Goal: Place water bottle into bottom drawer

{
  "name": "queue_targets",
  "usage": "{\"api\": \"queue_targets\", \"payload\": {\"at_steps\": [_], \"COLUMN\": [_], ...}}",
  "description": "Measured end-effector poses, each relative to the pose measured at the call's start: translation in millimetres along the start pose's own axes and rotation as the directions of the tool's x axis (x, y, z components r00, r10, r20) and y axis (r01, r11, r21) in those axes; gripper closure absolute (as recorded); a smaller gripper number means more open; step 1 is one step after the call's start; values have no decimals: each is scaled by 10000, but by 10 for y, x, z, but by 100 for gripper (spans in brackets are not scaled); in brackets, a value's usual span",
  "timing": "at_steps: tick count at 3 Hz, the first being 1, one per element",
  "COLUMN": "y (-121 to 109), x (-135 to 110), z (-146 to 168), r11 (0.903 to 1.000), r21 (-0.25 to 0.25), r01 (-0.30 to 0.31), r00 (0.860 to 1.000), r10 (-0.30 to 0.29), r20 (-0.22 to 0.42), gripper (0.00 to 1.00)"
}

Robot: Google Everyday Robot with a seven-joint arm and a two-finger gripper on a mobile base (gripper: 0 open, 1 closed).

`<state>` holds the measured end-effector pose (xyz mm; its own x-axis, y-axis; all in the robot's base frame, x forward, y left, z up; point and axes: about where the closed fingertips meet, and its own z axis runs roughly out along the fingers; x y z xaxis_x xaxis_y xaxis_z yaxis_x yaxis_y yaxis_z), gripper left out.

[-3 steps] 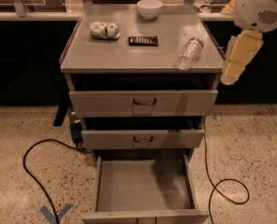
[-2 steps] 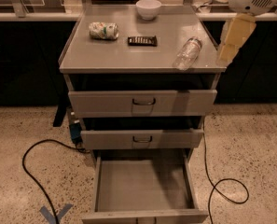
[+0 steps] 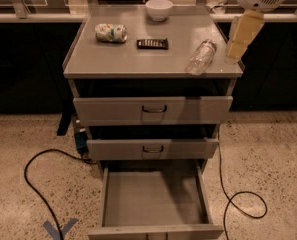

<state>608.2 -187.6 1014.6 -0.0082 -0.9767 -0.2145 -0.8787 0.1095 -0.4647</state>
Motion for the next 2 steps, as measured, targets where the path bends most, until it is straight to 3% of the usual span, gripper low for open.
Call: {"api": "queue_targets", "payload": {"at_steps": [1,2], "y": [-261,-467], "x": [-86,-135], "z": [216,481], "r11": [9967,9906], "r21": [393,440], "r01": [708,1298], "r00": [9973,9914], "r10": [-714,-1305], "r20": [152,137], "gripper": [0,0]}}
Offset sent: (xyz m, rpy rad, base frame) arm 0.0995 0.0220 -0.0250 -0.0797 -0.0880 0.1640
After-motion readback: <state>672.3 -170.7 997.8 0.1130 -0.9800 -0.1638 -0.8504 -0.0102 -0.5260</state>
